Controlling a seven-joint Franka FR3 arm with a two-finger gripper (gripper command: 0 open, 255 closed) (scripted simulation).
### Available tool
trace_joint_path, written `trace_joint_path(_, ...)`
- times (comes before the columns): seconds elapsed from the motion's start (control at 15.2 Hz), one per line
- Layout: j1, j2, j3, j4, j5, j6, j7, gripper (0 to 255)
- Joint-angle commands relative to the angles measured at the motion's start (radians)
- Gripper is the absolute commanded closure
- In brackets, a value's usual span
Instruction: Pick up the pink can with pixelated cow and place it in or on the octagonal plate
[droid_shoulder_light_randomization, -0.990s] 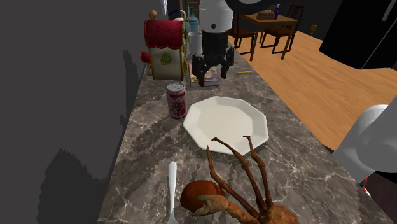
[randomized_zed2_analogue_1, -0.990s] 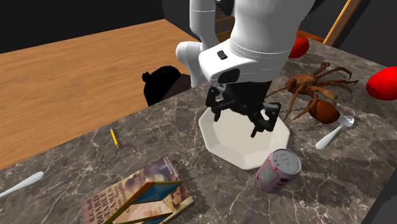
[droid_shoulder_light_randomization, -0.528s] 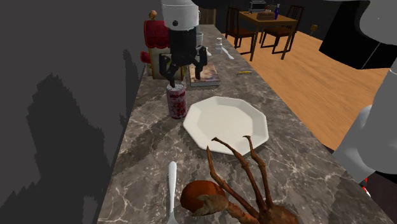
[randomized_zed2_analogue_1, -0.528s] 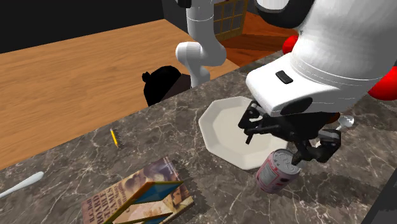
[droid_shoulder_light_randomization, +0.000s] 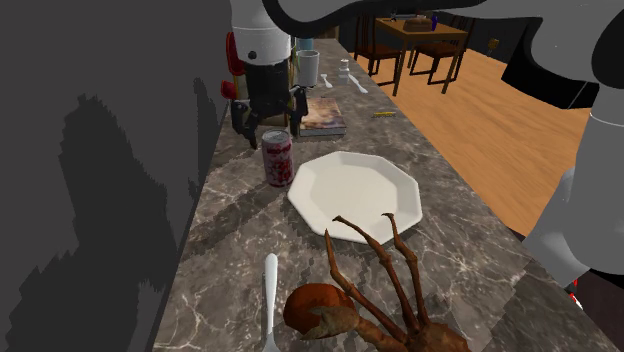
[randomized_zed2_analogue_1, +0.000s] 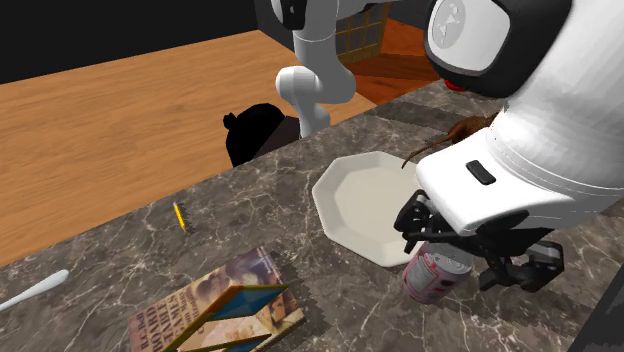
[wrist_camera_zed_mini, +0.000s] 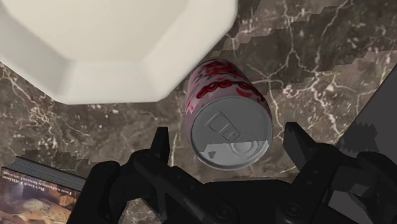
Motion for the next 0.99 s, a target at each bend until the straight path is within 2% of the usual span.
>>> trace_joint_path(0.0,-0.003,-0.005,0.000,-0.034,0.002,0.030,0.001,0)
trace_joint_path(0.59,-0.004,-0.006,-0.001,-0.044,0.002,0.038,0.001,0)
trace_joint_path(0.66,-0.004,-0.006,-0.001,-0.044,0.002,0.038,0.001,255)
trace_joint_path(0.92,-0.004,-0.007,-0.001,-0.045,0.002,0.039,0.000,255)
